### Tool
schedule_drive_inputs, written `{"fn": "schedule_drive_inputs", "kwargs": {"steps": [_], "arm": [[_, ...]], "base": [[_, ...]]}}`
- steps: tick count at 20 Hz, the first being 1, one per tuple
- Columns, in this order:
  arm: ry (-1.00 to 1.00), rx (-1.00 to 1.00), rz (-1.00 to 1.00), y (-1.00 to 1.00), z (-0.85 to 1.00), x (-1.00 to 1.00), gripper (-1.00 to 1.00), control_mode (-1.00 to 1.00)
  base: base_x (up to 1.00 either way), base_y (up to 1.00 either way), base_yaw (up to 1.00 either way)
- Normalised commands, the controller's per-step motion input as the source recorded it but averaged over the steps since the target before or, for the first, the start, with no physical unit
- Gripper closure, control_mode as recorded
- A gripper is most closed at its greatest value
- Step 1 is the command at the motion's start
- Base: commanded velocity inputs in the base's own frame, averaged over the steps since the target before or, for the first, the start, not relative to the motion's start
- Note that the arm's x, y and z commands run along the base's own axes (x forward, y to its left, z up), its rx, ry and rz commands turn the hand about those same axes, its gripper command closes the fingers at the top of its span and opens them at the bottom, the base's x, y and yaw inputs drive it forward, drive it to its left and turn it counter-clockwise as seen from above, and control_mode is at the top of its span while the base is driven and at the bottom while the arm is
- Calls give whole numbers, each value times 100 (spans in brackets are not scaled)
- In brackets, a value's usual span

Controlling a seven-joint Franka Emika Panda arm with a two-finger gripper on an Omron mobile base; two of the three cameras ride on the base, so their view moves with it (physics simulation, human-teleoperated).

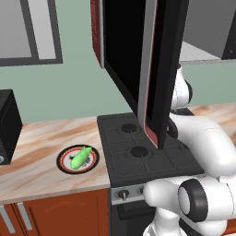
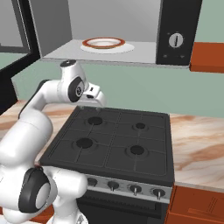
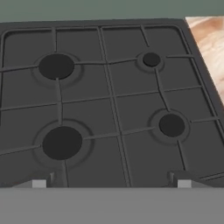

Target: Pick the corn from the counter and place it in the microwave. Then turn on the microwave.

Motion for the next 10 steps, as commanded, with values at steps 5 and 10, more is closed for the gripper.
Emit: {"fn": "schedule_drive_inputs", "kwargs": {"steps": [5, 10], "arm": [[2, 0, 0, 0, -26, 8, -100, -100], [2, 0, 0, 0, -24, 6, -100, -100]], "base": [[0, 0, 0], [0, 0, 0]]}}
